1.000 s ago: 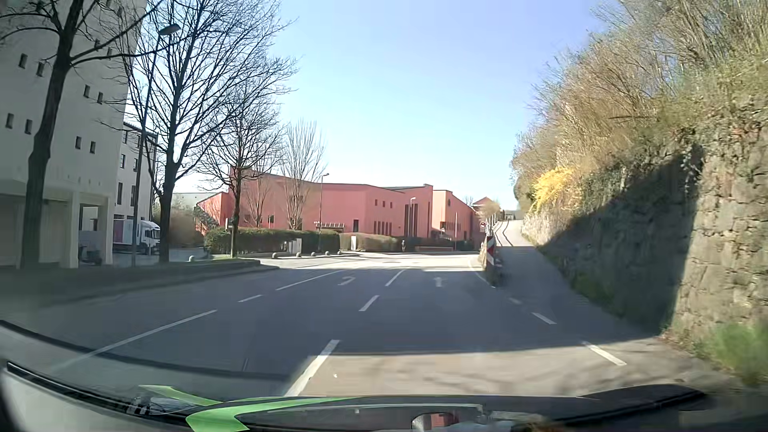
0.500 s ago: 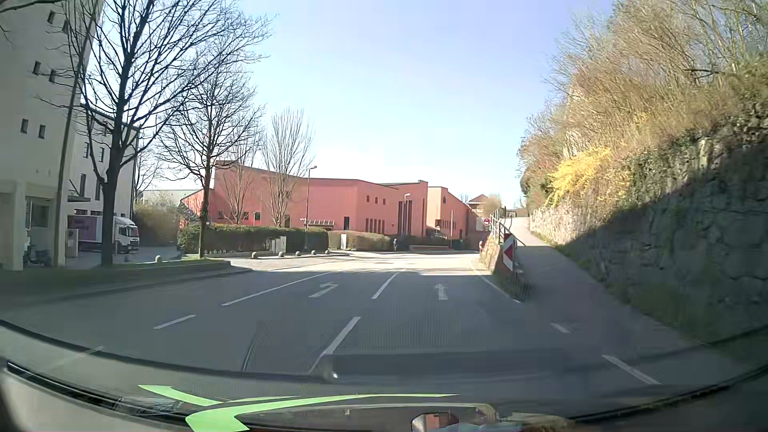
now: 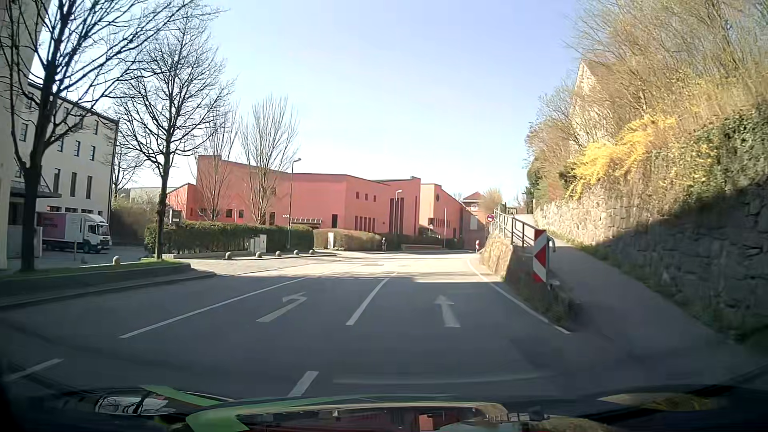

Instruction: Follow the waypoints while adhering to traffic rules and regulations

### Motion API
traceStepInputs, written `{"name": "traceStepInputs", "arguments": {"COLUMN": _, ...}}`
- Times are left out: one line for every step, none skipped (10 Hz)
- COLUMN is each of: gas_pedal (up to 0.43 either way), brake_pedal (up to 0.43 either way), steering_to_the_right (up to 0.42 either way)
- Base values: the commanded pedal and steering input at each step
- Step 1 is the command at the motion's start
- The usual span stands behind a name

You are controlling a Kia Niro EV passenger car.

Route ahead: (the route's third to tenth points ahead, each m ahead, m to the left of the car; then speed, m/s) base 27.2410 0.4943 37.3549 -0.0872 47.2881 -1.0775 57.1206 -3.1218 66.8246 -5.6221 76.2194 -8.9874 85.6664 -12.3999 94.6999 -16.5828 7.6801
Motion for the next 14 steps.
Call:
{"name": "traceStepInputs", "arguments": {"gas_pedal": 0.067, "brake_pedal": 0.0, "steering_to_the_right": 0.021}}
{"name": "traceStepInputs", "arguments": {"gas_pedal": 0.067, "brake_pedal": 0.0, "steering_to_the_right": 0.02}}
{"name": "traceStepInputs", "arguments": {"gas_pedal": 0.067, "brake_pedal": 0.0, "steering_to_the_right": 0.019}}
{"name": "traceStepInputs", "arguments": {"gas_pedal": 0.067, "brake_pedal": 0.0, "steering_to_the_right": 0.018}}
{"name": "traceStepInputs", "arguments": {"gas_pedal": 0.067, "brake_pedal": 0.0, "steering_to_the_right": 0.017}}
{"name": "traceStepInputs", "arguments": {"gas_pedal": 0.067, "brake_pedal": 0.0, "steering_to_the_right": 0.017}}
{"name": "traceStepInputs", "arguments": {"gas_pedal": 0.067, "brake_pedal": 0.0, "steering_to_the_right": 0.017}}
{"name": "traceStepInputs", "arguments": {"gas_pedal": 0.067, "brake_pedal": 0.0, "steering_to_the_right": 0.017}}
{"name": "traceStepInputs", "arguments": {"gas_pedal": 0.067, "brake_pedal": 0.0, "steering_to_the_right": 0.016}}
{"name": "traceStepInputs", "arguments": {"gas_pedal": 0.067, "brake_pedal": 0.0, "steering_to_the_right": 0.016}}
{"name": "traceStepInputs", "arguments": {"gas_pedal": 0.067, "brake_pedal": 0.0, "steering_to_the_right": 0.016}}
{"name": "traceStepInputs", "arguments": {"gas_pedal": 0.067, "brake_pedal": 0.0, "steering_to_the_right": 0.016}}
{"name": "traceStepInputs", "arguments": {"gas_pedal": 0.067, "brake_pedal": 0.0, "steering_to_the_right": 0.016}}
{"name": "traceStepInputs", "arguments": {"gas_pedal": 0.067, "brake_pedal": 0.0, "steering_to_the_right": 0.016}}
